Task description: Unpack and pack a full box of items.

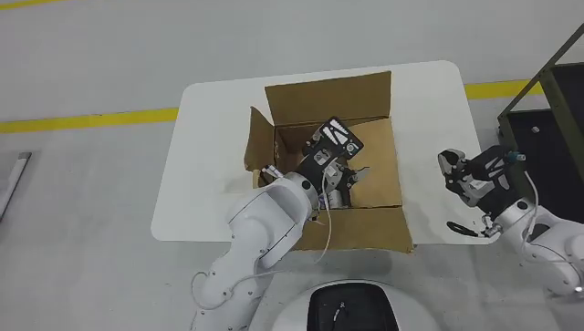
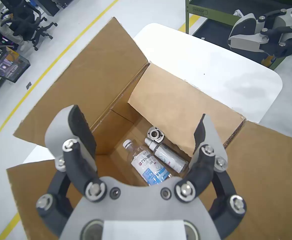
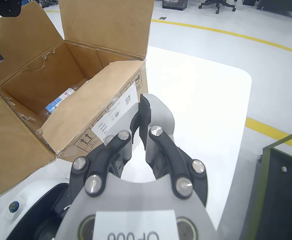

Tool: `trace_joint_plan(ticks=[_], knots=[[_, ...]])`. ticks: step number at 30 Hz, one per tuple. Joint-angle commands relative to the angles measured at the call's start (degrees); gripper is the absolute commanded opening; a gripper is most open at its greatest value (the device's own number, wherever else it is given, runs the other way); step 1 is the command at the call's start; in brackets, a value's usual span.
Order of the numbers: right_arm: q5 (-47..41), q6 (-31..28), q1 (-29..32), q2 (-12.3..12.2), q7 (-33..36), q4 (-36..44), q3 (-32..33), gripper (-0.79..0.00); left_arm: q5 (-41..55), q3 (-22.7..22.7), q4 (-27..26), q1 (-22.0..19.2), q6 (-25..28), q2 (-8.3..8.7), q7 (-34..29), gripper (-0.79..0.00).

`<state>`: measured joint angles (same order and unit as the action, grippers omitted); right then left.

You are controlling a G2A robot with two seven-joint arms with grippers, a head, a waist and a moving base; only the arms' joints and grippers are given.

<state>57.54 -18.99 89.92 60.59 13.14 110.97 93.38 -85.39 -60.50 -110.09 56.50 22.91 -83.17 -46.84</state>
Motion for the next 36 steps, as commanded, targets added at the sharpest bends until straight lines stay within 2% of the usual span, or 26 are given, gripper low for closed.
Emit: trace_joint_plan(ticks=[1, 4, 7, 16, 18, 30, 36], knots=[[0.1, 0.1, 0.3, 0.0, 0.0, 0.2, 0.0, -0.785, 0.0, 0.0, 0.0, 0.0, 0.0, 0.00, 0.0, 0.000], [0.2, 0.2, 0.2, 0.1, 0.1, -0.2, -0.2, -0.785, 3.5, -0.8, 1.6, 1.5, -2.9, -0.10, 2.3, 0.000], [0.4, 0.2, 0.0, 0.1, 0.4, -0.5, -0.5, -0.785, 11.6, -0.7, 4.6, 1.1, -5.8, -0.68, 3.4, 0.000], [0.8, 0.0, -0.5, 0.2, 1.5, -2.1, -1.4, -0.785, 31.9, 0.0, 17.8, -4.4, -17.0, -2.66, 1.5, 0.000], [0.7, 0.0, -0.7, 0.2, 1.6, -2.3, -1.5, -0.785, 33.0, 0.0, 19.9, -5.4, -17.3, -2.75, 0.9, 0.000], [0.8, -0.1, -1.2, 0.4, 2.2, -2.1, -1.8, -0.785, 33.5, 0.0, 19.9, -5.1, -17.4, -2.77, 1.3, 0.000], [1.0, -0.3, -1.7, 0.5, 2.2, -2.5, -2.7, -0.785, 42.5, -0.7, 23.8, -4.5, -21.2, -3.27, 1.9, 0.000]])
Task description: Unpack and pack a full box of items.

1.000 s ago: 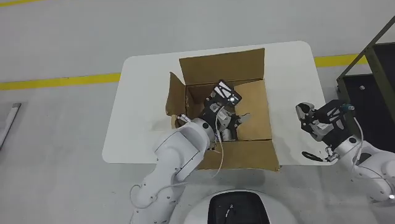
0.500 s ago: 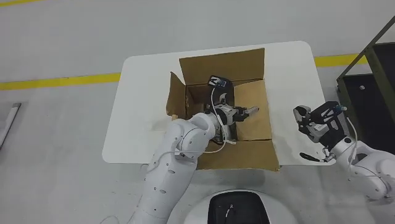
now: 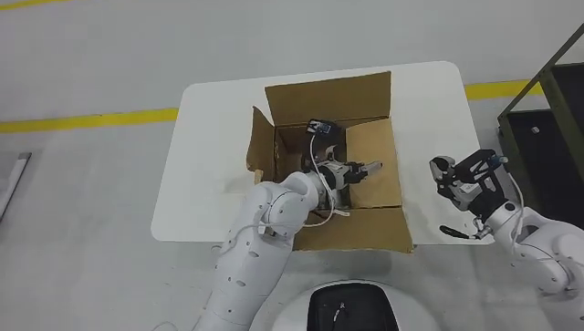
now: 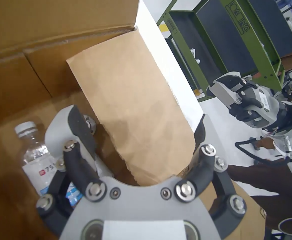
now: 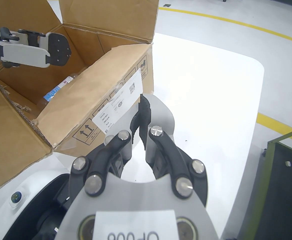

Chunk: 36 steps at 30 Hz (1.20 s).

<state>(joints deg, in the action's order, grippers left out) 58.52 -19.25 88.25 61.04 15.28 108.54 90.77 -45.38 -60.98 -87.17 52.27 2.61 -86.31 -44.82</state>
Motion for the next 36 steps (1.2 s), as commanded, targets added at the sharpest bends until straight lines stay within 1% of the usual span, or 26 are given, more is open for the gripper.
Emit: trace_joint_plan(ticks=[1, 5, 8, 10, 13, 18, 23, 27, 36], knots=[[0.1, -0.1, -0.1, 0.0, 0.1, -0.2, -0.1, -0.785, 4.1, -0.5, 2.0, -0.5, -1.9, -0.23, 0.1, 0.000], [0.1, -0.3, -0.3, 0.0, 0.3, -0.8, -0.3, -0.785, 9.8, -1.5, 6.1, -1.3, -5.4, -0.60, 1.0, 0.000], [0.3, -0.6, -0.5, 0.1, 0.9, -1.3, -0.8, -0.785, 13.8, -2.0, 8.4, -1.9, -6.4, -0.83, 1.3, 0.000], [0.5, -0.8, -0.8, 0.1, 1.4, -1.8, -1.3, -0.785, 14.5, -2.0, 9.9, -2.3, -7.2, -0.89, 1.8, 0.000], [0.7, -0.9, -1.3, 0.2, 1.7, -2.7, -2.4, -0.785, 14.7, -1.7, 11.1, -2.8, -7.5, -0.93, 2.2, 0.000], [0.9, -1.4, -2.4, 0.4, 2.2, -3.9, -4.6, -0.785, 18.7, -1.4, 12.6, -3.2, -6.7, -1.12, 1.4, 0.000], [0.9, -1.7, -3.2, 0.6, 2.5, -4.7, -6.5, -0.785, 22.6, -1.3, 13.6, -3.6, -7.0, -1.26, 0.2, 0.000], [1.2, -1.9, -3.6, 0.7, 2.6, -5.1, -7.5, -0.785, 25.6, -1.4, 13.7, -3.6, -6.1, -1.28, -0.6, 0.000], [1.4, -1.8, -3.8, 0.8, 2.6, -5.1, -7.8, -0.785, 28.4, -1.6, 11.4, -3.2, -5.3, -0.99, -1.1, 0.000]])
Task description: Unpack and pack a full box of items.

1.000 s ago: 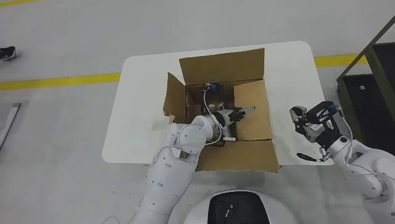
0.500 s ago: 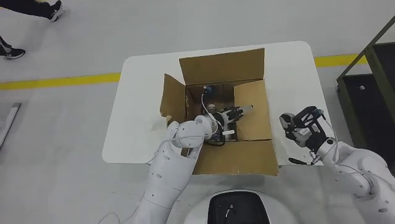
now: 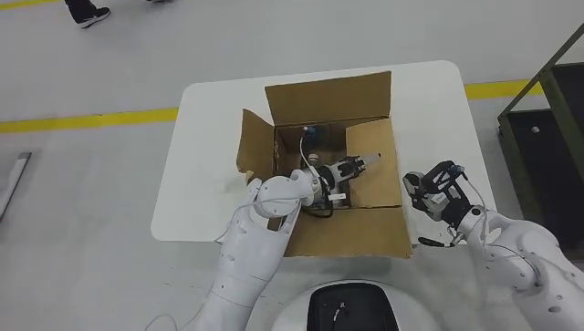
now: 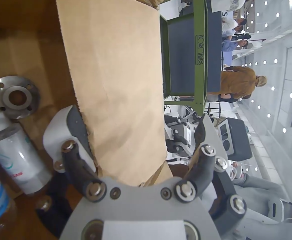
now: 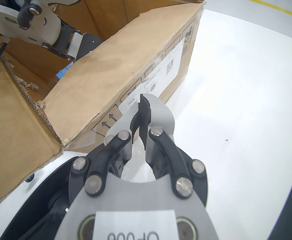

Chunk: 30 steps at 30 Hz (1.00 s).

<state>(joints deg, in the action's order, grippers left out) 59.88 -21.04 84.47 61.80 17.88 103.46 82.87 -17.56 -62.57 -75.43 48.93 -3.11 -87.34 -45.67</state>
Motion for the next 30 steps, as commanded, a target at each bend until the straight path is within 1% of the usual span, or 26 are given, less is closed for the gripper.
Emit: trace_joint_plan(ticks=[1, 11, 17, 18, 21, 22, 23, 27, 30], knots=[[-0.1, 0.0, 0.1, 0.0, 0.0, 0.0, 0.2, -0.785, 1.3, -0.1, -0.5, 0.3, 0.7, 0.06, -0.5, 0.000], [-0.5, -0.2, 0.1, 0.0, 0.4, 0.2, 0.3, -0.785, 4.6, 0.5, -0.9, 0.2, 2.4, 0.28, -1.4, 0.000], [-0.5, 0.3, 0.0, 0.0, 0.5, 0.3, 0.2, -0.785, 7.5, -0.7, -3.0, 0.4, 3.5, 0.56, -0.9, 0.000], [-0.7, 0.5, 0.0, 0.0, 0.5, 0.5, 0.4, -0.770, 7.2, -0.9, -3.5, 0.4, 4.0, 0.67, -0.7, 0.000], [-1.5, 1.4, 0.3, 0.0, 0.3, 1.2, 1.5, -0.502, 8.8, -1.6, -4.9, 0.5, 5.2, 0.86, -0.8, 0.000], [-2.1, 2.0, 0.5, 0.0, 0.4, 1.4, 2.2, -0.382, 9.5, -1.6, -5.3, 0.5, 5.7, 0.88, -0.9, 0.000], [-3.4, 2.7, 0.7, 0.0, 0.3, 1.7, 3.0, 0.000, 10.6, -1.5, -5.8, 0.5, 6.2, 0.86, -1.2, 0.000], [-9.1, 4.4, 1.8, -0.1, 0.3, 3.0, 7.5, 0.000, 13.4, 0.1, -6.0, -0.5, 8.7, 0.61, -1.9, 0.000], [-13.9, 5.5, 3.0, -0.3, 0.9, 3.8, 11.5, 0.000, 14.7, 2.5, -5.3, -2.0, 10.5, 0.14, -2.3, 0.000]])
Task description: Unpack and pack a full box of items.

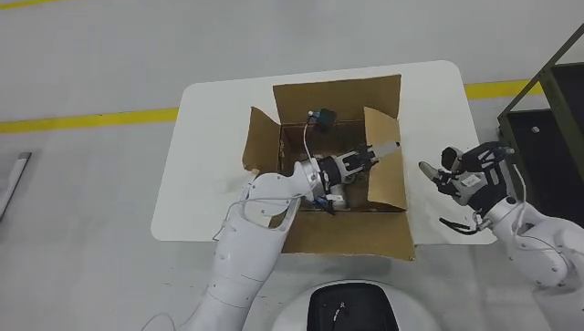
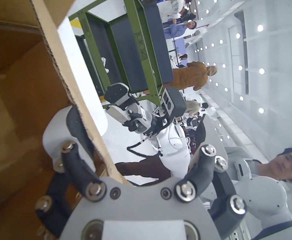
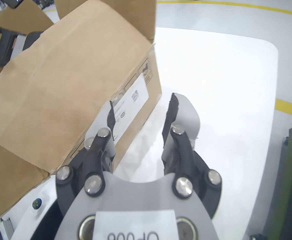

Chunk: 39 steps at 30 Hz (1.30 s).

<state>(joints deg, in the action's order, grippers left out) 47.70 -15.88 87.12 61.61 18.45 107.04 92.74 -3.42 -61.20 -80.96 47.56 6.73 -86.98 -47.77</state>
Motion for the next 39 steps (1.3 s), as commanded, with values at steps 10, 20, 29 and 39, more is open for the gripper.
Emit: trace_joint_plan(ticks=[10, 20, 29, 39], knots=[[-2.5, -0.3, 0.8, -0.2, 0.6, 1.1, 3.2, 0.000, 2.8, 10.4, 5.9, -7.7, 3.9, -2.46, -1.9, 0.000], [-22.2, 1.3, 0.7, 0.3, 2.9, -1.2, 6.1, 0.000, -1.8, 15.0, 9.2, -11.4, 3.3, -3.64, -0.6, 0.000], [-34.1, 1.2, -2.0, 0.0, 9.0, -2.2, 8.3, -0.314, -3.9, 17.3, 9.8, -11.7, 3.8, -4.06, -1.7, 0.000], [-30.0, 3.7, -6.2, -0.1, 12.8, -4.0, 3.0, -0.742, -4.0, 18.6, 11.7, -12.8, 4.4, -4.71, -2.1, 0.000]])
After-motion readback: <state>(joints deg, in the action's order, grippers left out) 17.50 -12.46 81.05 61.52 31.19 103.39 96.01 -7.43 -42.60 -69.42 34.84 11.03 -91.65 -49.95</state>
